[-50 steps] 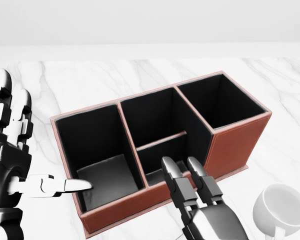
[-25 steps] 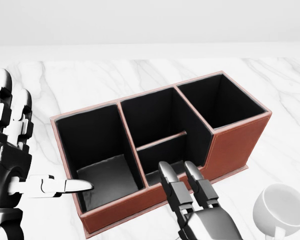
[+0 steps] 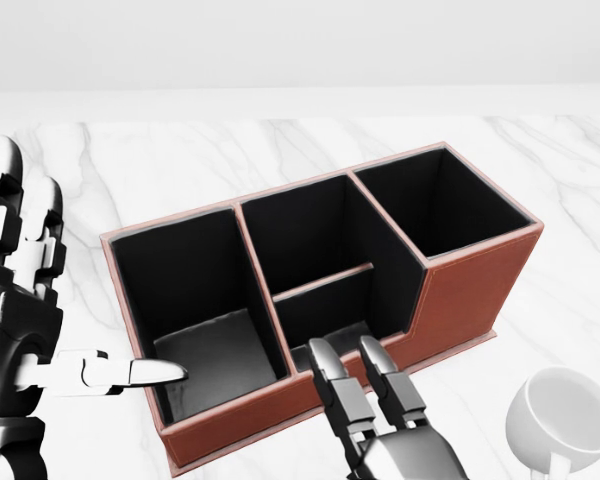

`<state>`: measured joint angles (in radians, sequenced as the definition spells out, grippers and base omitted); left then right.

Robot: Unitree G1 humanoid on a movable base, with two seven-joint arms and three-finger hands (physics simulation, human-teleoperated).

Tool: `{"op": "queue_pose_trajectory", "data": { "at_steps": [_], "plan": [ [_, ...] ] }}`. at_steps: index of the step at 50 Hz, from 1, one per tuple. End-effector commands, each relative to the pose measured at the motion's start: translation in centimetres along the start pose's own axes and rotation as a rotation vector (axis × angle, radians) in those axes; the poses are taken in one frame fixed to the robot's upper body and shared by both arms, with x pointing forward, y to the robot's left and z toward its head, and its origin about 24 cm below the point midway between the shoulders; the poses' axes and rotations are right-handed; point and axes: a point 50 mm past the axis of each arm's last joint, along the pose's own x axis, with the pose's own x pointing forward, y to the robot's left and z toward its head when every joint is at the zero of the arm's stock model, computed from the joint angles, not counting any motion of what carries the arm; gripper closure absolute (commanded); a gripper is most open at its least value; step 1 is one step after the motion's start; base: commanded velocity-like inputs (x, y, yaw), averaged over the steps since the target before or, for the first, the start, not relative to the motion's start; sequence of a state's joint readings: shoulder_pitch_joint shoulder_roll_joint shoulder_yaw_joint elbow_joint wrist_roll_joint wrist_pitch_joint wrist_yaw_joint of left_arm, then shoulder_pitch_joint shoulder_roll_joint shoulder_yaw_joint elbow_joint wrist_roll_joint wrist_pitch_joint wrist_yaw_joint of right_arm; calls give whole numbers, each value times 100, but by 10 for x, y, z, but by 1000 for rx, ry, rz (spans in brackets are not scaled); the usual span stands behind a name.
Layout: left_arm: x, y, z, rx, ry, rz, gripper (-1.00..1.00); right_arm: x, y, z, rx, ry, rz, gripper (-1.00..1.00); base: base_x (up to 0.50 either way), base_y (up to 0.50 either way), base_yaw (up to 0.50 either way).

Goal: Pick up the book and place it in the front compartment of the caddy.

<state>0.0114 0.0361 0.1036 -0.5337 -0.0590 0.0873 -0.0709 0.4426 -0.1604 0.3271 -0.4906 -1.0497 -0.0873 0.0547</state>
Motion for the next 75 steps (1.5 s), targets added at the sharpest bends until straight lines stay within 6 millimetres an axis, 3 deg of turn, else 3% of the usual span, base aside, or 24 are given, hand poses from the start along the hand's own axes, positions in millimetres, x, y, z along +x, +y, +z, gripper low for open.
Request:
{"op": "queue_pose_trajectory", "data": {
  "at_steps": [1,75],
  "plan": [
    [0,0,-2,0,10,-1,-100,0,8,-2,-5,4,13,-100,0,0,0],
    [-1,-2,-5,-1,23,-5,-100,2,37,-18,-16,56,65,-100,0,0,0]
  ]
}}
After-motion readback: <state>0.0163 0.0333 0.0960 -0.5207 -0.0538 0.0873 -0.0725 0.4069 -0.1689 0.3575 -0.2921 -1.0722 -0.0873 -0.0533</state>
